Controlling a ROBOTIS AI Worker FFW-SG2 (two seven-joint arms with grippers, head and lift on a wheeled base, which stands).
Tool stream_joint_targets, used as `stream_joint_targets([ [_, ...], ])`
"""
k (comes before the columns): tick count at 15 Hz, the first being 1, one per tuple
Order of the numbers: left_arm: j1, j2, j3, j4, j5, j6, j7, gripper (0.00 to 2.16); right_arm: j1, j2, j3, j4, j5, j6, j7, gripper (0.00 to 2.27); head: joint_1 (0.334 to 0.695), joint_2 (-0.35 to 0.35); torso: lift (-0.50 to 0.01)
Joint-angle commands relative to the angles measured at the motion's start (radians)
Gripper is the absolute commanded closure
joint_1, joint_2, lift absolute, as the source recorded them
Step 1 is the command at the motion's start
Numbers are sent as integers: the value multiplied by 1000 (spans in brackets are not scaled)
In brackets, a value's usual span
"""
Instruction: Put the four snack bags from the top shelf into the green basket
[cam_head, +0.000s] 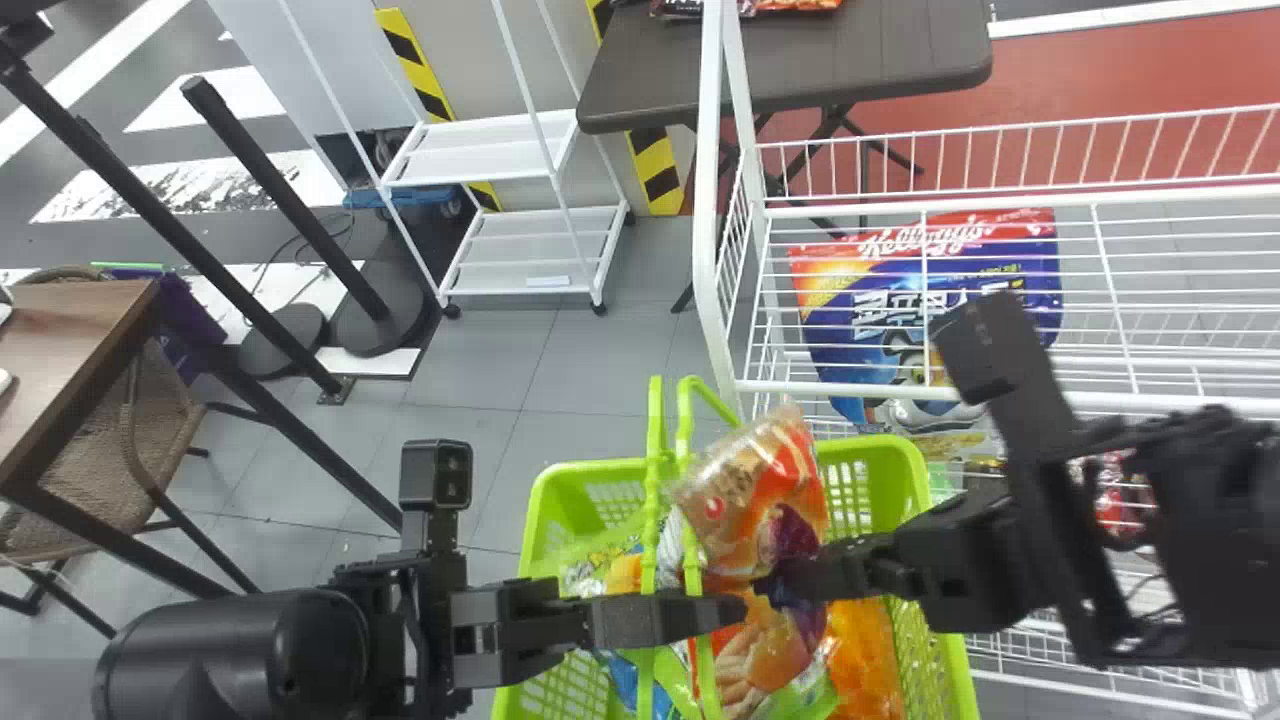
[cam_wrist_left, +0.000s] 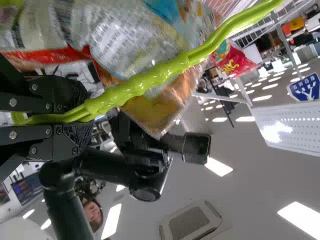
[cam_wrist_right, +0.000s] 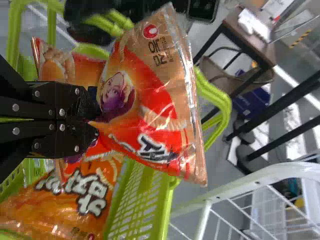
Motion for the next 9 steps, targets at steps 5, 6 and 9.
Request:
stream_joint_targets([
  [5, 0, 2, 12, -35, 34, 49, -10, 2148, -77, 28, 96, 152, 48, 2, 3, 1858, 695, 350, 0],
  [6, 0, 2, 10, -40, 35, 52, -10, 2148, -89, 34, 99, 177, 46, 2, 4, 998, 695, 350, 0],
  [9, 6, 8, 22, -37, 37, 55, -10, 2148, -84, 31, 59, 137, 29, 2, 6, -2, 695, 350, 0],
])
